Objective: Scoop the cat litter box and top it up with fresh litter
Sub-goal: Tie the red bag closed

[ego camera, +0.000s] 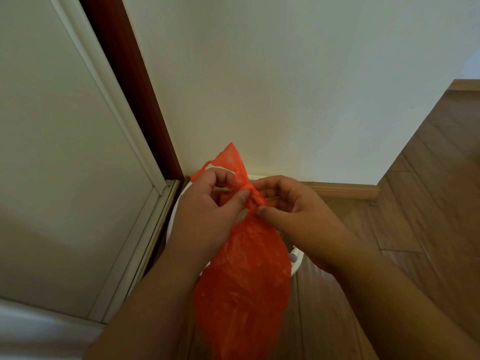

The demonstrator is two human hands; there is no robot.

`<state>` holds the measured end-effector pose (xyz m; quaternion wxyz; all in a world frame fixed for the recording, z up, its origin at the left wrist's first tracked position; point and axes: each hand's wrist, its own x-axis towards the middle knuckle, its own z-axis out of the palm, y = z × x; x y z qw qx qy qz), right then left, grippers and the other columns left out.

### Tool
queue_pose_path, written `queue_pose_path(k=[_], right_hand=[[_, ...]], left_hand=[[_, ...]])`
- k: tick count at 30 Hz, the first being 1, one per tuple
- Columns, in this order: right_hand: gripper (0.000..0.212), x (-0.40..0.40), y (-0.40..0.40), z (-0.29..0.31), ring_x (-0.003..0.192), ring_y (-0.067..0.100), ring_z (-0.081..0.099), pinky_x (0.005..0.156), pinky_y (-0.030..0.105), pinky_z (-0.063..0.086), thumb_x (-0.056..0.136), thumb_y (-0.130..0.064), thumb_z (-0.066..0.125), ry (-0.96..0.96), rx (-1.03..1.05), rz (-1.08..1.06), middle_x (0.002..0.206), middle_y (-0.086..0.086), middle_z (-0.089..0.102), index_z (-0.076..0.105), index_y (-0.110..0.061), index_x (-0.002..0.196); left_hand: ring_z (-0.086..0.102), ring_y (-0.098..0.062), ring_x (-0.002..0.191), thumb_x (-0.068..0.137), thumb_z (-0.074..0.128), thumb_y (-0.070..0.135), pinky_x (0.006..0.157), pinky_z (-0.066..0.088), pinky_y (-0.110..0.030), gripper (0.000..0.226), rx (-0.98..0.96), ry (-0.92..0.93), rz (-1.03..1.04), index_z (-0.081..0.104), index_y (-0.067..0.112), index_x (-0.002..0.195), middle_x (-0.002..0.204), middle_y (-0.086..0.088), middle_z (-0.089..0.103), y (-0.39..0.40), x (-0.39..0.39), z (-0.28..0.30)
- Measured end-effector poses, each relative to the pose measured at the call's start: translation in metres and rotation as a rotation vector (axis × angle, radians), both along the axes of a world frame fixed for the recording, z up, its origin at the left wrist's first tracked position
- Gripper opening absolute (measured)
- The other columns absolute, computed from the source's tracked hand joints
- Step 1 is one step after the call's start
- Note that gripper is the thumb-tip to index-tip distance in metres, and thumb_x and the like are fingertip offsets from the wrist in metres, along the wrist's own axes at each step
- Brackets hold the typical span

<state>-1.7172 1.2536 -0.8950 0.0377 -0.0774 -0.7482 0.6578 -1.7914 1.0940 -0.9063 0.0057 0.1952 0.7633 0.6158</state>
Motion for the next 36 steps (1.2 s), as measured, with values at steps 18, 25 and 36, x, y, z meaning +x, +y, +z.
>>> queue_pose_path(k=[18,25,36], right_hand=[[0.040,0.000,-0.002,-0.004,0.091,0.030,0.076,0.077,0.061,0.061,0.086,0.001,0.075,0.083,-0.097,0.020,0.109,-0.001,0.072,0.062,-0.023,0.115],[0.029,0.001,0.001,-0.003,0.090,0.009,0.074,0.076,0.022,0.060,0.087,-0.002,0.073,0.156,0.027,-0.035,0.111,-0.007,0.072,0.078,-0.017,0.111],[0.026,-0.003,-0.007,0.001,0.088,0.016,0.075,0.073,0.030,0.061,0.105,-0.031,0.050,-0.056,-0.293,-0.083,0.099,0.003,0.078,0.071,-0.019,0.115]], left_hand=[[0.075,-0.025,0.094,0.087,0.079,0.025,0.079,0.061,-0.048,0.016,0.087,-0.299,-0.062,0.072,0.034,0.098,0.102,0.000,0.077,-0.001,-0.004,-0.001],[0.071,-0.021,0.073,0.094,0.056,-0.003,0.060,0.059,-0.030,0.024,0.419,-0.665,-0.213,0.068,0.005,0.113,0.095,-0.017,0.073,-0.004,-0.003,0.013],[0.074,-0.020,0.097,0.102,0.057,0.019,0.077,0.057,-0.035,0.020,0.323,-0.558,-0.040,0.075,0.014,0.110,0.105,-0.007,0.077,0.004,-0.002,0.002]])
